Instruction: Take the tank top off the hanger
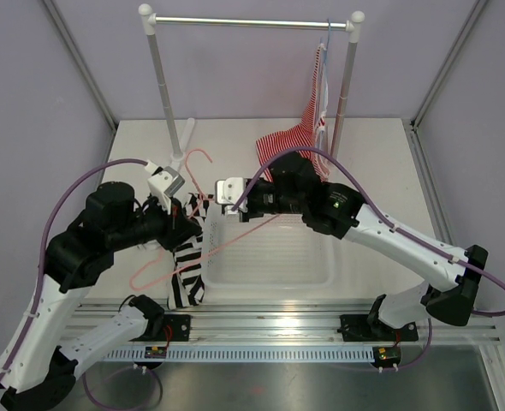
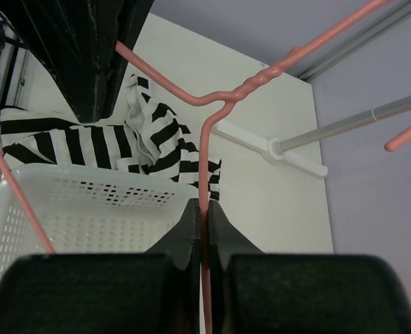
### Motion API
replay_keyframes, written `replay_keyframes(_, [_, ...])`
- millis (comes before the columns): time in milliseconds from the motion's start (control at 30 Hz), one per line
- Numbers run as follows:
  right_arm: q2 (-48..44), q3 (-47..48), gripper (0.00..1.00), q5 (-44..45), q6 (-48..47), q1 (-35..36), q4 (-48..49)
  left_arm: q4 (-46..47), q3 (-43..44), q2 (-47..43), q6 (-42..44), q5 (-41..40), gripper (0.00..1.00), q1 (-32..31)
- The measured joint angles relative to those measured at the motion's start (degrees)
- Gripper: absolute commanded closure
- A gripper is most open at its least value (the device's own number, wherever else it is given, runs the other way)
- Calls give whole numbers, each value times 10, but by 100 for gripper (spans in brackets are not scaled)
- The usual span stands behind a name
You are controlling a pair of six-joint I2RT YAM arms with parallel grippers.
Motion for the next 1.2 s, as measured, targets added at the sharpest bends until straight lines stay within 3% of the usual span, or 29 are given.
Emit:
replay_keyframes(33, [-2, -5, 100, 2, -1, 1, 9, -1, 0, 0, 1, -2, 79, 0])
replay_keyframes(100, [-6, -19, 100, 8, -2, 2, 31, 5, 0, 0, 2, 0, 46, -2])
replay_keyframes(167, [-12, -37, 100, 15, -1, 3, 61, 13, 0, -5, 0, 4, 36, -4])
replay_keyframes(267, [-28, -72, 100, 33, -2, 3, 113, 20, 0, -18, -4, 7, 34, -7])
replay_keyframes(367, [-52, -99, 100, 46, -6, 3, 146, 20, 0, -39, -4, 7, 35, -7])
replay_keyframes(600, [-103, -136, 100, 54, -37, 7, 193, 22, 1, -64, 1, 9, 60, -7])
replay_keyframes(733, [-112, -145, 100, 52, -55, 11, 207, 21, 2, -70, 3, 6, 78, -7])
replay_keyframes(833, [-113, -150, 100, 43, -62, 11, 217, 21, 6, -74, 5, 7, 100, -7])
replay_keyframes(1033, [-120, -170, 100, 36, -66, 13, 255, 26, 7, -87, 8, 3, 100, -7])
replay_keyframes(1067, [-122, -175, 100, 34, -66, 14, 262, 30, 6, -91, 8, 0, 95, -7])
replay_keyframes(1100, [-123, -179, 100, 30, -66, 14, 270, 33, 6, -94, 8, 0, 83, -7])
replay_keyframes(1167, [-124, -181, 100, 21, -65, 14, 273, 39, 4, -101, 10, -6, 33, -7])
replay_keyframes(1200, [-124, -181, 100, 17, -64, 15, 274, 40, 5, -103, 12, -13, 1, -7])
